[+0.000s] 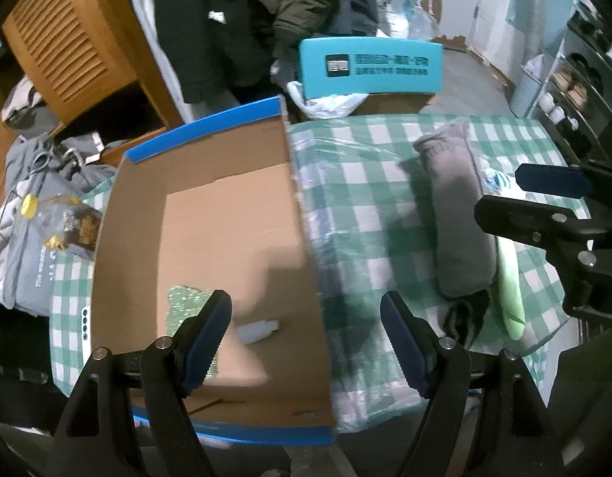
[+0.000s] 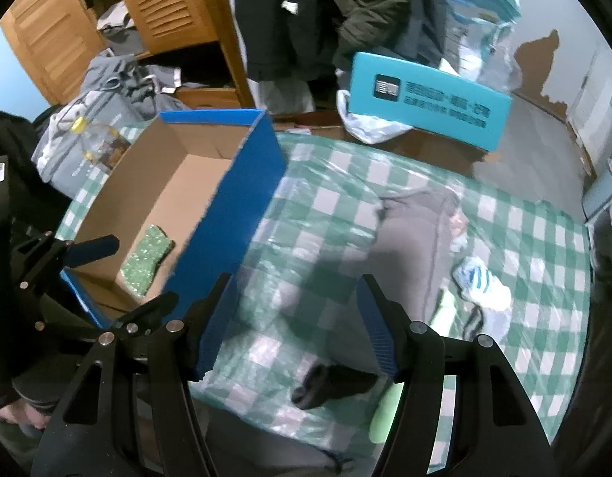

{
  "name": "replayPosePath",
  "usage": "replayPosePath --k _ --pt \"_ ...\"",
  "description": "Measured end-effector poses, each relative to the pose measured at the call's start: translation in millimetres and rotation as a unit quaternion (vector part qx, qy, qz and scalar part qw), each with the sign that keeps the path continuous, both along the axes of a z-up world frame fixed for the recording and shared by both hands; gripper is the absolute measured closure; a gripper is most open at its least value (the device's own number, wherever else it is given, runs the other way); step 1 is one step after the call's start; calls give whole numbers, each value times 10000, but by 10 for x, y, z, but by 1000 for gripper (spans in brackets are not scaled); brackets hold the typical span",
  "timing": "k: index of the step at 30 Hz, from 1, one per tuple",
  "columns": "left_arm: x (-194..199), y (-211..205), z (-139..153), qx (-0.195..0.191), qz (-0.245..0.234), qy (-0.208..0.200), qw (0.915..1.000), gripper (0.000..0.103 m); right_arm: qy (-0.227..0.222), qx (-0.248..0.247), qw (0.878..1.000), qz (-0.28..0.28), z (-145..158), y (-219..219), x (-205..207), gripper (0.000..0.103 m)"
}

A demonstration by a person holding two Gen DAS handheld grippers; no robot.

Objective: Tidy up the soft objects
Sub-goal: 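Withdraw the left tool from the box back toward the table items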

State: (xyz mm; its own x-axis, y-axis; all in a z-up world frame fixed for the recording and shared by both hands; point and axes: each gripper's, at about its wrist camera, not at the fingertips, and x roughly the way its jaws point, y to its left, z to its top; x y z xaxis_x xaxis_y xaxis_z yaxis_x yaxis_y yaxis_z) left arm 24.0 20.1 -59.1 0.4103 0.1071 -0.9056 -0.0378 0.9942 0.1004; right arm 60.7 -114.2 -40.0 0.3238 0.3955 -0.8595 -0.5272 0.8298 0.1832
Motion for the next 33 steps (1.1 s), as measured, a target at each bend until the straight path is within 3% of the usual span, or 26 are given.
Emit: replayPosePath --k 22,33 --pt "160 -735 -229 -7 -627 305 9976 22 313 -209 9969 -691 -358 -785 49 39" --pt "279 -943 -600 -72 -770 745 9942 21 681 -458 9923 -925 -732 -1005 118 39"
